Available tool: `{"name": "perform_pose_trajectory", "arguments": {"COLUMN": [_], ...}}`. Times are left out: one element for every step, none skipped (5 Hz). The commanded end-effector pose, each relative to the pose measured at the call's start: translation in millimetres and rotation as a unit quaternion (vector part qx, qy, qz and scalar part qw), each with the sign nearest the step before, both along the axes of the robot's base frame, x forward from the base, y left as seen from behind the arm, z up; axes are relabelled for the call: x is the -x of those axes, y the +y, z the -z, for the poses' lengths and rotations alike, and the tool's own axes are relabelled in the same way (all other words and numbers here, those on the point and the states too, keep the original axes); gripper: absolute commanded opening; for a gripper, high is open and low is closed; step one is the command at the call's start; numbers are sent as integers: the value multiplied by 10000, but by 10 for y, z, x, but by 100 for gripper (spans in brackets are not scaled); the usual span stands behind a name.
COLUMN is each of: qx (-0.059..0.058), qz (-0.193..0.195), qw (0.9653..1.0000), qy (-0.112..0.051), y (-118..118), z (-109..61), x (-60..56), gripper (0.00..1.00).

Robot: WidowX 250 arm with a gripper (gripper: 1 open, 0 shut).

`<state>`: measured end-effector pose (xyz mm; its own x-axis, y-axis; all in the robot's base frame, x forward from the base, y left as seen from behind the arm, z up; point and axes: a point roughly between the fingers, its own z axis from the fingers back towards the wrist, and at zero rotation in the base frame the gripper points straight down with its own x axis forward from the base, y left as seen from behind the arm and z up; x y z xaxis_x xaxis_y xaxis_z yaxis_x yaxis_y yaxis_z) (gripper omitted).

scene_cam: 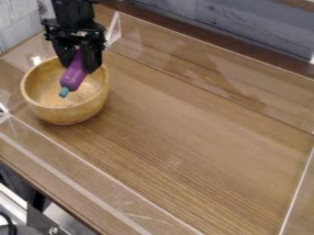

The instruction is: Put the purple eggplant in the brown bowl

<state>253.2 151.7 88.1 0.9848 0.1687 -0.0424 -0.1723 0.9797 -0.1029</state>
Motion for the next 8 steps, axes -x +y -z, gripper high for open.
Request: {"name": "perform_pose_trajectory", "arguments": {"qx": [-151, -152, -154, -152, -154, -154, -149, -144], "qz": [-49, -59, -70, -79, -85, -90, -91, -90], "qw": [9996, 9996, 9996, 9996, 9996, 9997, 9997, 9997], "qy": [-251, -240, -229, -219, -201, -186, -172, -157], "y": [84, 100, 117, 131, 147, 159, 161, 163], "z": [-156, -138, -123, -110, -84, -66, -56, -43], "x": [-68, -63, -57, -54, -52, -52, -56, -61], "gripper": [0, 0, 0, 0, 0, 0, 0, 0]}}
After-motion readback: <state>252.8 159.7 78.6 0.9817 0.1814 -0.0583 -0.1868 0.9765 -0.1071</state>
